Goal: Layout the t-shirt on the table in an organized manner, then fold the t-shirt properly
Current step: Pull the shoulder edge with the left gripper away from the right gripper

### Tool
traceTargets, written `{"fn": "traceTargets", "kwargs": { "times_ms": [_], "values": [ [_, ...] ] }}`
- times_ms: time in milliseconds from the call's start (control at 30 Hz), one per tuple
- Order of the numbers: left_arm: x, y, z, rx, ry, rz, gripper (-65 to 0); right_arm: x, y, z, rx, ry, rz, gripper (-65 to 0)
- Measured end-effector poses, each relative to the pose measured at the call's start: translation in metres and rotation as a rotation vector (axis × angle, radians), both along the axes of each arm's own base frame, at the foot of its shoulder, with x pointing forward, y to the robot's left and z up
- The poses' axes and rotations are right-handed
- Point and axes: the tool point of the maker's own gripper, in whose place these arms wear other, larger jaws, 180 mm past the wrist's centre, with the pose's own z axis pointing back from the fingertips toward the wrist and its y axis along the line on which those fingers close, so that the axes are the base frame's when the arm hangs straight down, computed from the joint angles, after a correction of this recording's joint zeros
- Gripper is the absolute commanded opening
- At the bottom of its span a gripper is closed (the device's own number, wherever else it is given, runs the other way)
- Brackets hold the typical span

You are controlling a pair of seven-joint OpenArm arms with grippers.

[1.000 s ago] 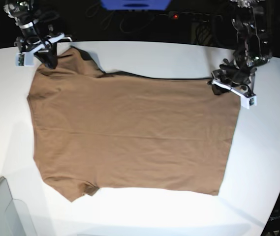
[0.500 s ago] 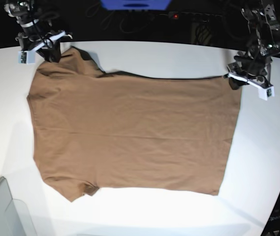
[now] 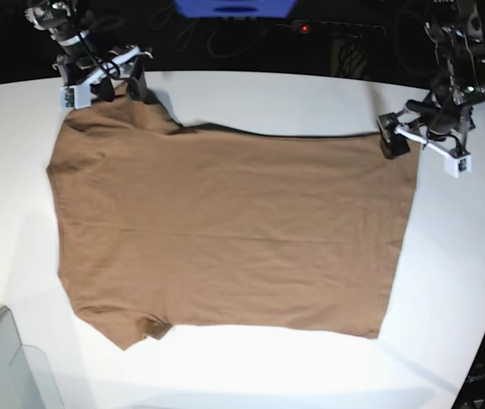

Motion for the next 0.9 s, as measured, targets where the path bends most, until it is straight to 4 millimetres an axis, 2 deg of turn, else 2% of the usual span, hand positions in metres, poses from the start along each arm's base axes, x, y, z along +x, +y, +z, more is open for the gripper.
{"fn": "traceTargets", "kwargs": {
  "times_ms": [133, 533, 600, 667, 800, 867, 900],
  "values": [
    [-0.009, 0.006, -0.014, 0.001, 0.043, 0.014, 0.0, 0.0, 0.0, 0.0, -0.001, 0.0, -0.001, -27.4],
    [-0.005, 0.011, -0.019, 0.01, 0.037, 0.026, -0.2, -0.004, 0.0, -0.002, -0.001, 0.009, -0.001, -27.5],
    [-0.004, 0.012, -0.019, 0.016, 0.037, 0.026, -5.2, -0.006, -0.001, -0.003, -0.002, 0.017, -0.001, -27.4],
    [-0.004, 0.013, -0.021, 0.015, 0.04, 0.03, -13.0, -0.007, -0.001, -0.005, 0.002, 0.019, -0.005, -27.3],
    [0.001, 0.015, -0.026, 0.026, 0.043, 0.027, -31.8, -0.02, -0.005, -0.028, 0.01, 0.083, -0.023, -27.3],
    [0.006, 0.015, -0.029, 0.021, 0.037, 0.032, -40.3, -0.017, -0.007, -0.029, 0.019, 0.068, -0.038, -27.3],
    [0.007, 0.015, -0.03, 0.021, 0.031, 0.032, -42.2, -0.013, -0.008, -0.029, 0.019, 0.061, -0.04, -27.3]
  ]
}}
